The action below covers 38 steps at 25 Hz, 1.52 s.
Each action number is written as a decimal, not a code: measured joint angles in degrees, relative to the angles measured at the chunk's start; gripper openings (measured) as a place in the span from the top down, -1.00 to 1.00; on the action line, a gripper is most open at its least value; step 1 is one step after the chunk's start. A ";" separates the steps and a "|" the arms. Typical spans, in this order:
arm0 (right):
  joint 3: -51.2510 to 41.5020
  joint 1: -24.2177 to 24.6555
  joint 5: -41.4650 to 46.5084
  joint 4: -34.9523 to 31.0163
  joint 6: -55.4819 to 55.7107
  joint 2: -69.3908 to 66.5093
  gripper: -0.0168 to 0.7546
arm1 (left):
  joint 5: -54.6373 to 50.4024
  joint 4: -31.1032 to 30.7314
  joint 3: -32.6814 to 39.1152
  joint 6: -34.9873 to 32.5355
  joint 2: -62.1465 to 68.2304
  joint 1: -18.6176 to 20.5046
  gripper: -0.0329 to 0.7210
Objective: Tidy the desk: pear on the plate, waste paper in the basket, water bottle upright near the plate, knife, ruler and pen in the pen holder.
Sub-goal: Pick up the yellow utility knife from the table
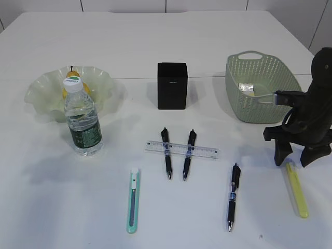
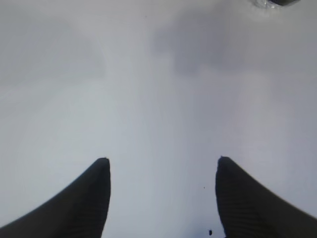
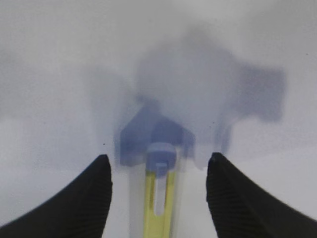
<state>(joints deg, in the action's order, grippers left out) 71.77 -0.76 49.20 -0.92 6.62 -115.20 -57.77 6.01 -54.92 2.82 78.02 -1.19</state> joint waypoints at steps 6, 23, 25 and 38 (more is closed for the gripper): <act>0.00 0.00 -0.08 0.00 0.00 0.00 -0.21 | 0.15 -0.11 0.00 0.00 0.00 0.00 -0.33; 0.00 0.00 0.56 0.00 0.00 -1.64 -0.04 | 0.15 -0.11 0.00 0.00 0.00 0.00 -0.33; 0.00 0.00 0.77 0.00 0.00 -1.64 0.11 | 0.15 -0.11 0.00 0.00 0.00 0.00 -0.33; 0.14 0.00 1.79 0.00 0.00 -1.98 0.62 | 0.15 -0.11 0.00 0.00 0.00 0.00 -0.33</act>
<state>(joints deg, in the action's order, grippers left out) 71.91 -0.76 50.99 -0.92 6.62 -117.17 -57.62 5.90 -54.92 2.82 78.02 -1.19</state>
